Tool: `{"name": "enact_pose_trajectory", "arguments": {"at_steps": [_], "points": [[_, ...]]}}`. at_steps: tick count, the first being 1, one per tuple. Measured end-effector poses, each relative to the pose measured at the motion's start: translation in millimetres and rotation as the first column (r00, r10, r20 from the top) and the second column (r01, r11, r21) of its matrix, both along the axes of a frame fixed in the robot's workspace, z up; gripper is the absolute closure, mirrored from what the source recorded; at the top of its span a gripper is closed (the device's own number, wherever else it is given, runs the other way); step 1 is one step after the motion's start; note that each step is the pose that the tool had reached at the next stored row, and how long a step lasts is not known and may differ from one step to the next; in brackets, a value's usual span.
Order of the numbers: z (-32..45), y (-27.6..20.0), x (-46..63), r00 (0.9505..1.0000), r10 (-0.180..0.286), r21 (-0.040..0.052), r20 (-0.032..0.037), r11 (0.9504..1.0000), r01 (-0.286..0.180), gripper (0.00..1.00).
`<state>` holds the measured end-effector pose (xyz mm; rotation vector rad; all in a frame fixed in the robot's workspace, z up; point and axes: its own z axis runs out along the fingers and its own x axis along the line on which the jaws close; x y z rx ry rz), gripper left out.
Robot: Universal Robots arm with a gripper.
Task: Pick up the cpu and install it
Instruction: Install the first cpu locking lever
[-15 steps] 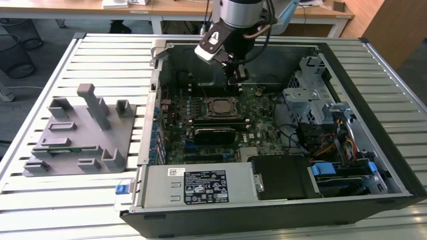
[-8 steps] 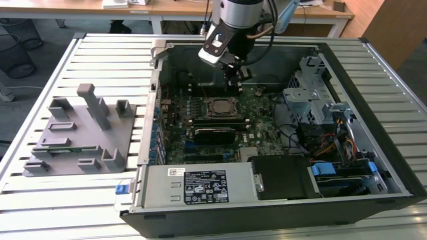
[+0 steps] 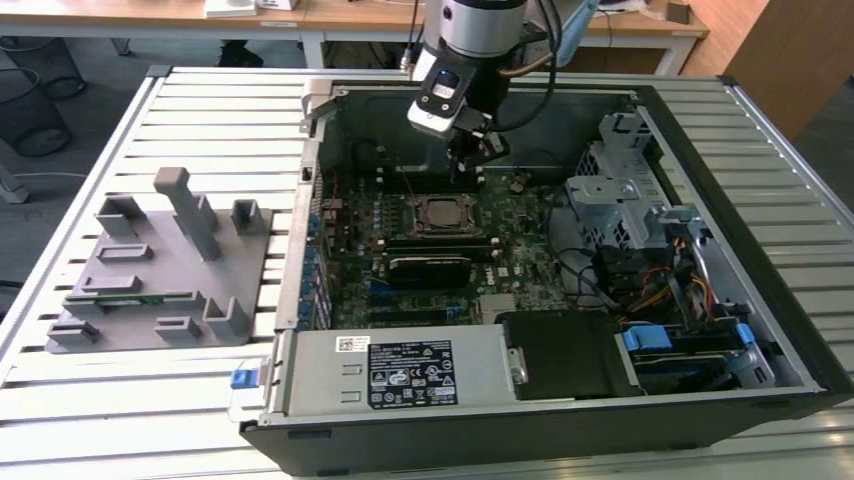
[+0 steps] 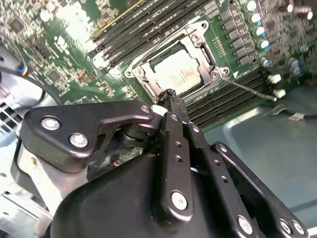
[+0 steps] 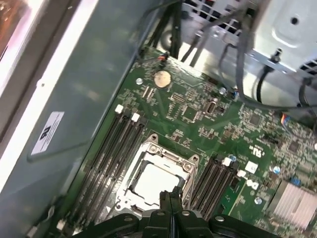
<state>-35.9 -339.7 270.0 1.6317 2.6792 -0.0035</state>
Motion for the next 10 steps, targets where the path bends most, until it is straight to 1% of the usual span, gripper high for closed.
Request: {"name": "enact_pose_trajectory", "arguments": {"at_steps": [2,5,7,10], "points": [[-0.2,0.0,0.0,0.9993,0.038,-0.0001,0.0001,0.9993,-0.038,0.89],[-0.3,0.0,0.0,0.9958,0.091,-0.0010,0.0000,0.9958,-0.091,0.89],[-0.5,0.0,0.0,0.9919,0.127,-0.0016,-0.0001,0.9919,-0.127,0.89],[-0.7,0.0,0.0,0.9833,0.182,-0.0031,-0.0003,0.9833,-0.182,0.89]]}}
